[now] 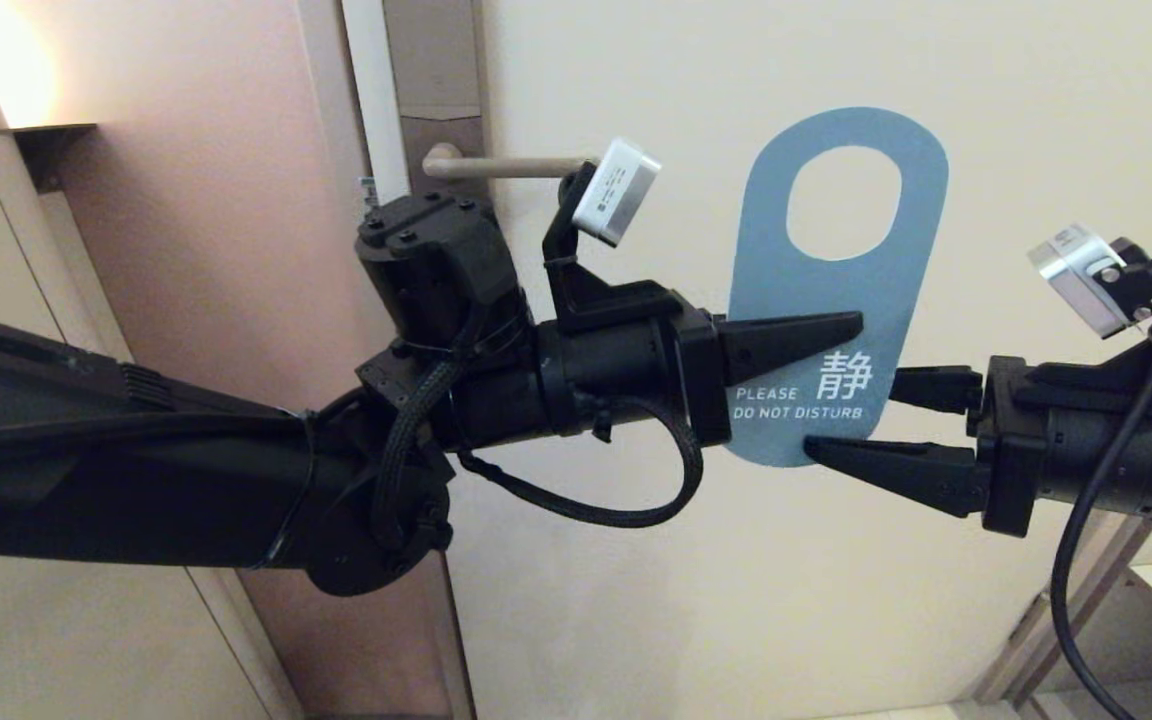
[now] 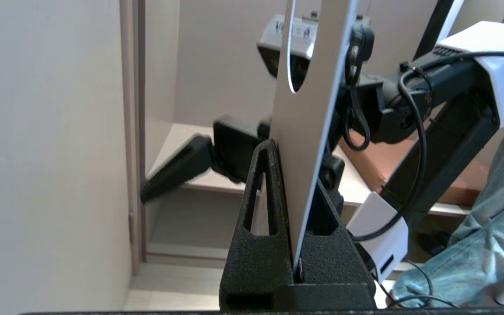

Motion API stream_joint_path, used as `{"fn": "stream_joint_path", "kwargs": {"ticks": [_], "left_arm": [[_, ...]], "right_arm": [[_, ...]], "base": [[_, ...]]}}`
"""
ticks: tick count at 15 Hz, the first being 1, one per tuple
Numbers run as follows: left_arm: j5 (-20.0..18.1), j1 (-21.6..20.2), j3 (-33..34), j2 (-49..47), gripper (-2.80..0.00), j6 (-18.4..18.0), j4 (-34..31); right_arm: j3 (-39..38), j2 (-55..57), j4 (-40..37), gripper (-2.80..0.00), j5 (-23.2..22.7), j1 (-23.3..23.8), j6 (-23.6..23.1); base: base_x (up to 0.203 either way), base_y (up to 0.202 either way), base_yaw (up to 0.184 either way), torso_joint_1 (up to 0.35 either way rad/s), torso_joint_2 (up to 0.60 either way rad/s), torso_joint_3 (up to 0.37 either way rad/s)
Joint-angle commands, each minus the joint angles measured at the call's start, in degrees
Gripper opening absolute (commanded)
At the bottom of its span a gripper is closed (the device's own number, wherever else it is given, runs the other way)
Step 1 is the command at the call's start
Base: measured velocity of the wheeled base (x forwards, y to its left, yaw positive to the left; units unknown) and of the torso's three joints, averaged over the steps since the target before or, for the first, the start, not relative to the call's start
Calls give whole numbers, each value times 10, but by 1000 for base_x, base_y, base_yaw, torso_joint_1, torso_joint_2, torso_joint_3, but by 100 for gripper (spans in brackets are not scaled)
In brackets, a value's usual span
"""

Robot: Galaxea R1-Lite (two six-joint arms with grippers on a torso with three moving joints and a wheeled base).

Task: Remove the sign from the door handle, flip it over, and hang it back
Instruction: Hand it to the other hand

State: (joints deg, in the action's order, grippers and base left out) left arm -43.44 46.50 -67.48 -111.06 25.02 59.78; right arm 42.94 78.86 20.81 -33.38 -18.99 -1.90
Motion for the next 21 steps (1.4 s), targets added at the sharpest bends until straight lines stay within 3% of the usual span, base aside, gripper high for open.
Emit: {"fn": "stream_joint_path", "kwargs": {"ticks": [1, 4, 12, 21], "left_arm": [[-2, 3, 4, -1, -280, 2, 3], [-2, 3, 2, -8, -280, 12, 7], [-2, -1, 2, -56, -280, 89, 120], [-2, -3, -3, -70, -280, 96, 139]], "right_arm": [[-2, 2, 4, 0, -2, 0, 0], [-3, 3, 4, 0, -2, -1, 0], [-5, 9, 36, 0, -38, -1, 1], [0, 9, 39, 0, -56, -16, 0]], "base": [[0, 0, 0, 0, 0, 0], [0, 0, 0, 0, 0, 0], [0, 0, 0, 0, 0, 0], [0, 0, 0, 0, 0, 0]]}}
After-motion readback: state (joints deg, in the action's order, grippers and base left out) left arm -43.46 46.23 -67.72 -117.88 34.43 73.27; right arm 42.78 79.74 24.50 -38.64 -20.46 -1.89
